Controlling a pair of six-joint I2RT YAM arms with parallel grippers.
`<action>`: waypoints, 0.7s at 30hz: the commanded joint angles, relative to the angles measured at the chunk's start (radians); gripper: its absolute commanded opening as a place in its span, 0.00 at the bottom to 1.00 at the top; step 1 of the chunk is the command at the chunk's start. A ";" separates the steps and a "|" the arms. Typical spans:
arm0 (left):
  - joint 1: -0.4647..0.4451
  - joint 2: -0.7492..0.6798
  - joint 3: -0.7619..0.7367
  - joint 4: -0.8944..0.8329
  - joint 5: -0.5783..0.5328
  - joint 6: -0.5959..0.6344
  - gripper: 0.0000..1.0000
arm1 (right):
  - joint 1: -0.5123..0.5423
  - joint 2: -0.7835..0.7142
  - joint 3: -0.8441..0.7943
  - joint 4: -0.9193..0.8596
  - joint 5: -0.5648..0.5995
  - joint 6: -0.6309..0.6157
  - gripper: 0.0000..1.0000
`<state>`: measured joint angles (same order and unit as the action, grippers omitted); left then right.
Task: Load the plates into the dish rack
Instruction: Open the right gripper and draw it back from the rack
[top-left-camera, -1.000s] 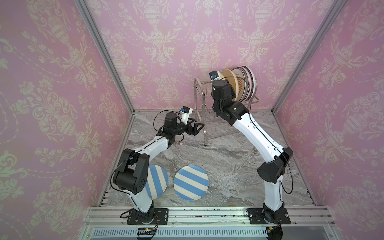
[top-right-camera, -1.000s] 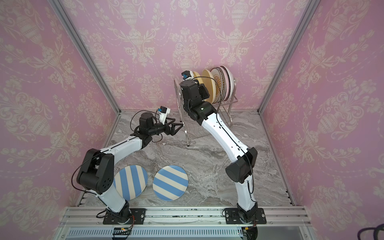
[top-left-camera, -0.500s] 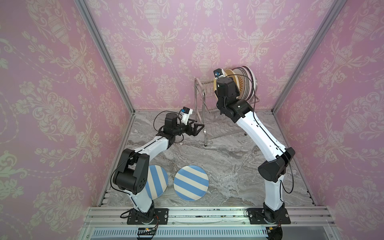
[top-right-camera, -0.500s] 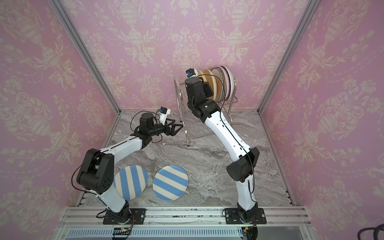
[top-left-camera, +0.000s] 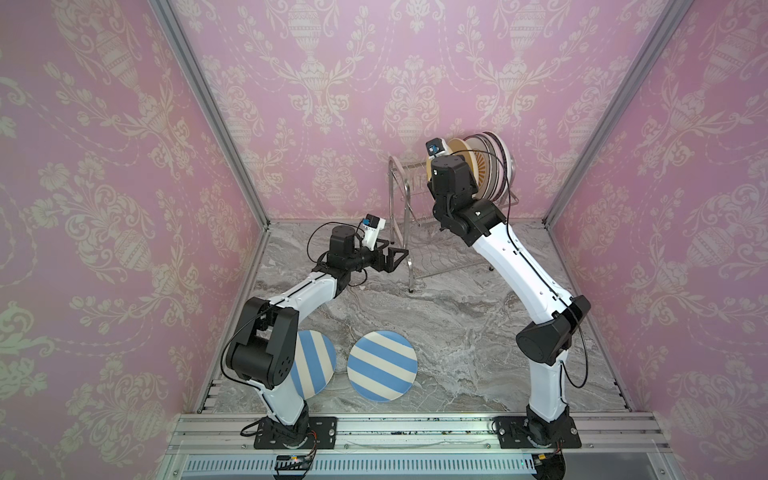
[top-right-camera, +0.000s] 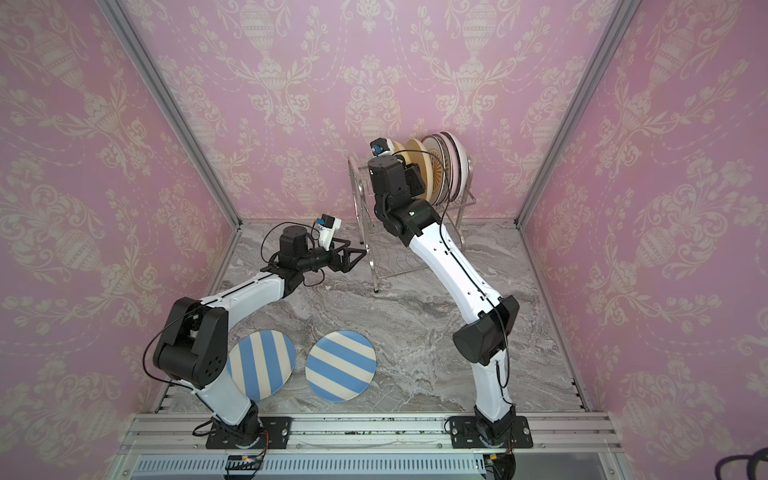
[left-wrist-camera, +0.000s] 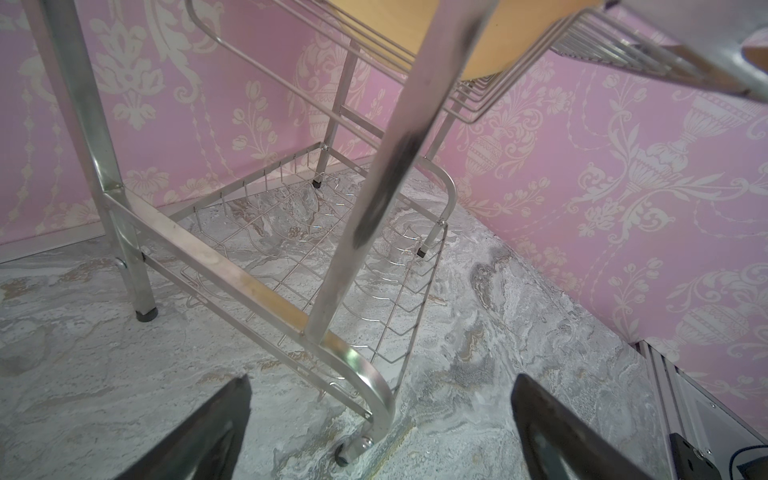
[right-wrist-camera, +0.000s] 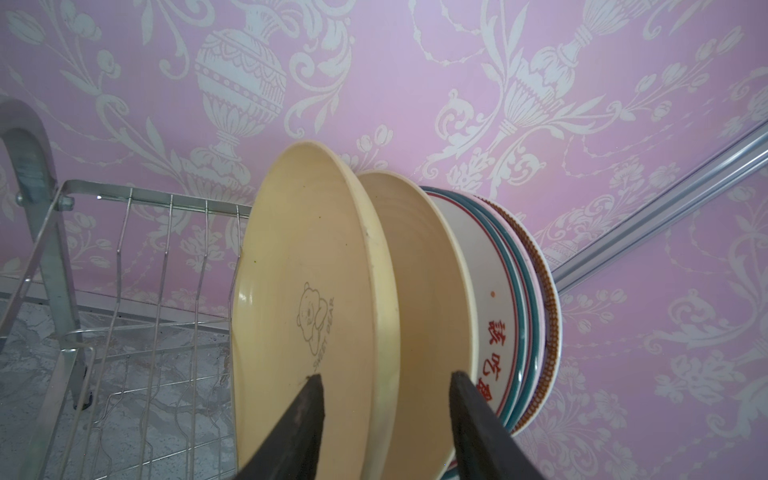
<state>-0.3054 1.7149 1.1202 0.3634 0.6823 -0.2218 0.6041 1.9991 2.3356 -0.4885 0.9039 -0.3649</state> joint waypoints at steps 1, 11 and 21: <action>-0.006 -0.041 -0.018 -0.026 -0.012 0.011 0.99 | 0.008 -0.042 0.033 -0.027 -0.011 0.035 0.51; -0.005 -0.069 -0.029 -0.070 -0.057 0.029 0.99 | 0.010 -0.070 0.040 -0.064 -0.043 0.069 0.70; 0.006 -0.114 -0.046 -0.104 -0.085 0.018 0.99 | 0.015 -0.149 0.004 -0.108 -0.146 0.152 0.87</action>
<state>-0.3042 1.6451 1.0916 0.2916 0.6258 -0.2211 0.6071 1.9167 2.3440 -0.5827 0.8051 -0.2668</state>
